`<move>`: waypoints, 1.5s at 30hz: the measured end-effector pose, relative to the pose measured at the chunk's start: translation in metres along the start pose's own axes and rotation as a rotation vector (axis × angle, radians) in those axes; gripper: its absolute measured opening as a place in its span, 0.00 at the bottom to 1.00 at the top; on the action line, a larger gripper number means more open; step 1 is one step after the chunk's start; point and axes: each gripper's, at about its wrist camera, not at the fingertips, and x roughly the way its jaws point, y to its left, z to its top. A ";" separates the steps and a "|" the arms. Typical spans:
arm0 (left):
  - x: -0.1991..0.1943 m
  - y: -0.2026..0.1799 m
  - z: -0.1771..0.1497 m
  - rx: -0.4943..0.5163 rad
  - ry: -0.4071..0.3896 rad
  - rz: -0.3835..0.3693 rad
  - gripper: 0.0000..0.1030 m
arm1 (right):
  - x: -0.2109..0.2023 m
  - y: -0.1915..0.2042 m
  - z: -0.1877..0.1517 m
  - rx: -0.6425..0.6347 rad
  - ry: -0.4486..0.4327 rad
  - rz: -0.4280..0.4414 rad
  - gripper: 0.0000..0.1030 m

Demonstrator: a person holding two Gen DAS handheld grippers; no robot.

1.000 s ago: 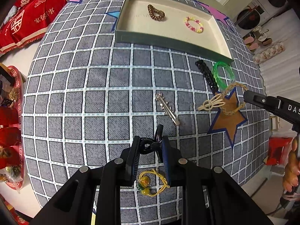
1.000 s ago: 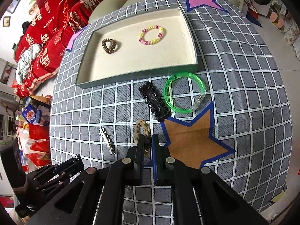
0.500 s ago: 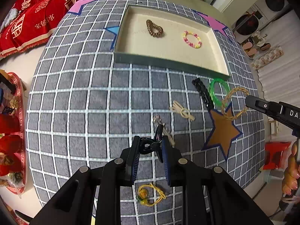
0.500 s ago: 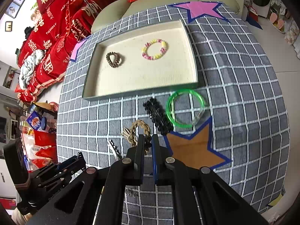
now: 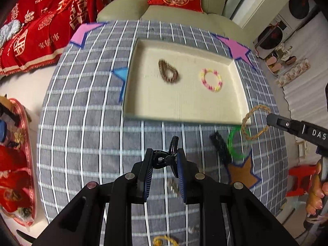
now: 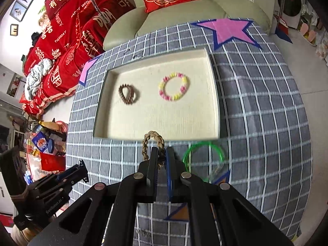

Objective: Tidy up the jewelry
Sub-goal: 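Carry both items into the white tray and open both grippers to release them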

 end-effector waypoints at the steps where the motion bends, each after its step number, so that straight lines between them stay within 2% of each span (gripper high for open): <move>1: 0.001 0.000 0.005 -0.001 -0.004 0.001 0.30 | 0.001 0.000 0.005 -0.003 -0.001 0.001 0.07; 12: 0.038 -0.009 0.074 -0.028 -0.022 0.024 0.30 | 0.039 -0.017 0.070 0.000 0.018 0.013 0.07; 18: 0.074 -0.004 0.097 -0.053 0.011 0.069 0.30 | 0.066 -0.027 0.098 0.004 0.032 0.011 0.07; 23: 0.103 0.000 0.107 -0.068 0.046 0.103 0.30 | 0.088 -0.033 0.117 0.006 0.039 0.002 0.07; 28: 0.121 -0.006 0.115 -0.043 0.057 0.136 0.30 | 0.112 -0.041 0.129 0.015 0.061 -0.004 0.07; 41: 0.138 -0.019 0.115 0.060 0.062 0.244 0.30 | 0.143 -0.056 0.128 0.025 0.113 -0.032 0.08; 43: 0.139 -0.021 0.116 0.073 0.064 0.257 0.30 | 0.143 -0.056 0.129 0.023 0.113 -0.034 0.10; 45: 0.139 -0.023 0.116 0.080 0.064 0.265 0.30 | 0.143 -0.054 0.129 0.012 0.119 -0.045 0.22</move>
